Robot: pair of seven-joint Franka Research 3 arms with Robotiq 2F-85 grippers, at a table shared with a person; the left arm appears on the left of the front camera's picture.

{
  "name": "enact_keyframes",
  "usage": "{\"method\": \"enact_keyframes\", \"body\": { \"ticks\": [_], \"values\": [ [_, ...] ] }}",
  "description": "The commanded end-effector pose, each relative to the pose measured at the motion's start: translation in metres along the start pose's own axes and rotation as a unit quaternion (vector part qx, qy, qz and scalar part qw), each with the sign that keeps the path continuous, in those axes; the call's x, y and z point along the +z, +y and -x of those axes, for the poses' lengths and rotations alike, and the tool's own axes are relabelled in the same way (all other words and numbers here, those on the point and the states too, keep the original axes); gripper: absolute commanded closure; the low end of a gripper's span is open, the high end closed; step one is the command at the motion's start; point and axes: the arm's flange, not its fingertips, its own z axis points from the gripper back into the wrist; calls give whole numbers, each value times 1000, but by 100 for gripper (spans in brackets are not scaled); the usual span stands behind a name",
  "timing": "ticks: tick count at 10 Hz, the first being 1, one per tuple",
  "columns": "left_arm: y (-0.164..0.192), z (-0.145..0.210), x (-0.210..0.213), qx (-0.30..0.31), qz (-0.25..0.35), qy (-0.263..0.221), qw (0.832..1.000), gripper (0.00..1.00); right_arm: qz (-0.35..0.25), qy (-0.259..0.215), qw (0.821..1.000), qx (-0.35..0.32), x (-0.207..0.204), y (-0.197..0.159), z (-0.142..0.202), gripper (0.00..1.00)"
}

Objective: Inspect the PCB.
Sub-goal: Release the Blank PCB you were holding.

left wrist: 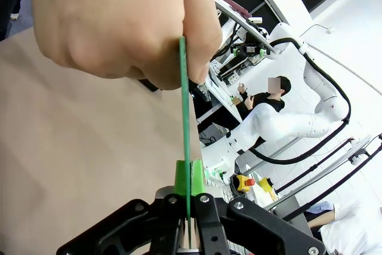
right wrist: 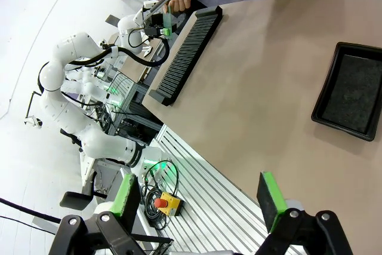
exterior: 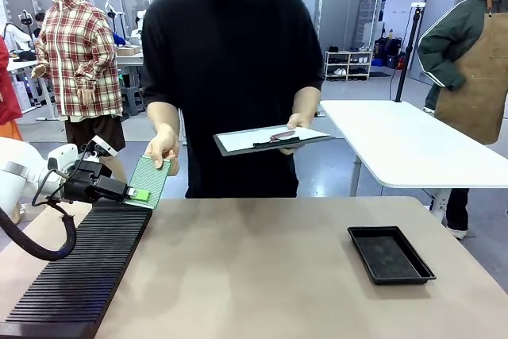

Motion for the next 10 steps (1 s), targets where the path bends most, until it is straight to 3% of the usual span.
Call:
{"method": "enact_keyframes", "body": {
  "ticks": [1,7,8,9,10],
  "values": [
    [-2,-2,-1,1,-3,6,1000,97,-4,-4,1000,8,1,-1,0,0],
    [0,0,0,0,0,0,1000,97,-4,-4,1000,8,1,-1,0,0],
    [-2,0,1,-4,6,-6,1000,56,-4,-4,1000,8,1,-1,0,0],
    [-3,-1,0,-4,11,-4,1000,57,-4,-4,1000,8,1,-1,0,0],
    [-3,-2,1,-4,11,-3,1000,18,-4,-4,1000,8,1,-1,0,0]
  ]
}}
